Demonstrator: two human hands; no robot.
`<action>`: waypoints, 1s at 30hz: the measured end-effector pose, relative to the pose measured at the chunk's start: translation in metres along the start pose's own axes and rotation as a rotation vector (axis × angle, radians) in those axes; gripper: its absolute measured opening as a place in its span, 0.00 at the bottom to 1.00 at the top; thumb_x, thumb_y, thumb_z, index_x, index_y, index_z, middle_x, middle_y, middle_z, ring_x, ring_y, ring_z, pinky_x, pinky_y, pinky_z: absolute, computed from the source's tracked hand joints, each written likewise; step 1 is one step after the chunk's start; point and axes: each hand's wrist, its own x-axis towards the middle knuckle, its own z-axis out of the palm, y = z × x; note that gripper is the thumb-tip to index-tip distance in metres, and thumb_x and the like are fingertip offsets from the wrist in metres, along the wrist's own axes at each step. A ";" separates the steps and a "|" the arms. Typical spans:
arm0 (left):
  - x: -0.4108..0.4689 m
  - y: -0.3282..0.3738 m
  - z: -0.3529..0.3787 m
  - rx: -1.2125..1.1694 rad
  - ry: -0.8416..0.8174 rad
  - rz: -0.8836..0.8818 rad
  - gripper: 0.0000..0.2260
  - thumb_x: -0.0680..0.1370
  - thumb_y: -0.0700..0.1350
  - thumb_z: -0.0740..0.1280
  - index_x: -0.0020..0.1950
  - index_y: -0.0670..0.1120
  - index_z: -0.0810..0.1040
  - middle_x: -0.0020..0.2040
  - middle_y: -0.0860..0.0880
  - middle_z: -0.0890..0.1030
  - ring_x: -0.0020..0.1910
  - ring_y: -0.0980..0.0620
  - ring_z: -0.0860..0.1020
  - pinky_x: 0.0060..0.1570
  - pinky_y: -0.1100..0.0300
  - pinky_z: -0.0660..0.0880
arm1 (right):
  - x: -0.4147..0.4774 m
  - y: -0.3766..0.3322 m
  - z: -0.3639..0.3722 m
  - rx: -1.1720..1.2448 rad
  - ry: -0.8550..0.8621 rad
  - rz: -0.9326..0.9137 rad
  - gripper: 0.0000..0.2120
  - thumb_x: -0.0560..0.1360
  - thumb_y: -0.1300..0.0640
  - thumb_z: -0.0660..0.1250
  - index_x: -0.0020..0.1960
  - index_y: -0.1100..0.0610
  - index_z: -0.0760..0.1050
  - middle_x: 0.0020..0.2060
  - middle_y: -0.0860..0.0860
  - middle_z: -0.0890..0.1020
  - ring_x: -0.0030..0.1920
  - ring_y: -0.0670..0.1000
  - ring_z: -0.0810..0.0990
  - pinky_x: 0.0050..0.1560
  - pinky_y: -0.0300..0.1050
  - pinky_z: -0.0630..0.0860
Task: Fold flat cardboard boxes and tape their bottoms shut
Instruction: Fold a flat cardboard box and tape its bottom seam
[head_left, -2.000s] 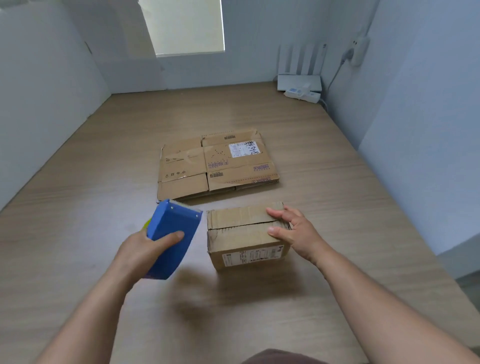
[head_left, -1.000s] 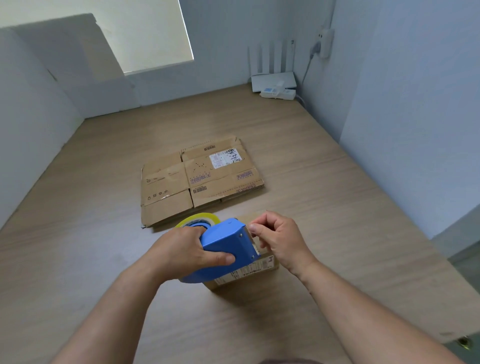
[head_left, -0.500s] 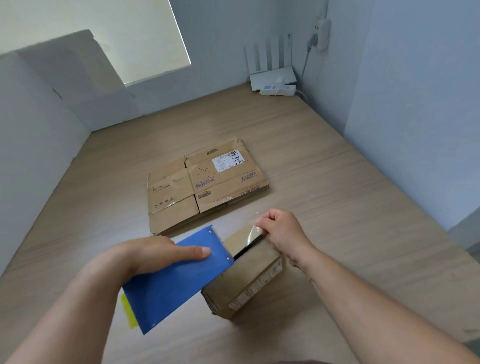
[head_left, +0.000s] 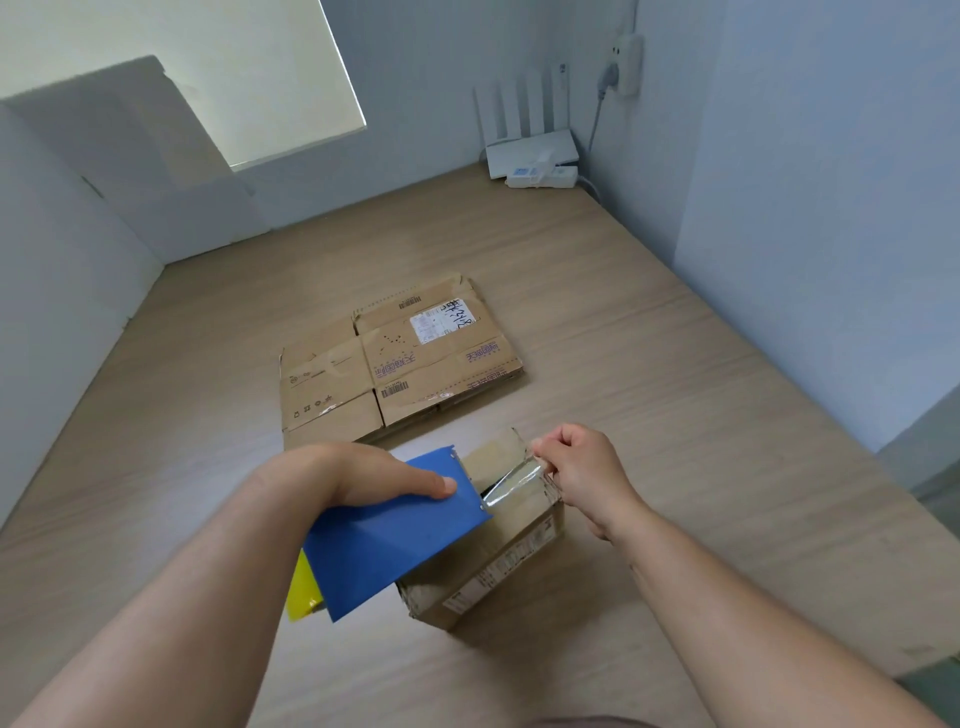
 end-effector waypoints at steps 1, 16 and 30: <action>0.000 0.002 -0.001 0.004 0.001 -0.006 0.27 0.65 0.72 0.67 0.48 0.51 0.78 0.45 0.49 0.80 0.42 0.51 0.80 0.42 0.59 0.72 | 0.001 0.000 0.000 0.014 0.000 0.015 0.13 0.74 0.60 0.65 0.31 0.54 0.71 0.26 0.47 0.74 0.22 0.41 0.66 0.29 0.41 0.63; -0.002 0.015 -0.002 0.001 -0.032 -0.053 0.27 0.66 0.71 0.68 0.50 0.49 0.77 0.45 0.48 0.81 0.40 0.51 0.80 0.36 0.59 0.72 | 0.010 0.012 0.001 -0.163 -0.026 0.348 0.19 0.71 0.44 0.66 0.53 0.54 0.63 0.42 0.54 0.74 0.40 0.54 0.70 0.28 0.41 0.63; -0.004 0.014 -0.001 -0.019 -0.044 -0.036 0.27 0.66 0.70 0.68 0.49 0.49 0.76 0.44 0.48 0.80 0.39 0.51 0.80 0.35 0.59 0.71 | -0.017 0.006 0.030 -0.594 0.121 -0.135 0.12 0.77 0.43 0.61 0.47 0.52 0.69 0.44 0.46 0.74 0.47 0.49 0.74 0.41 0.45 0.70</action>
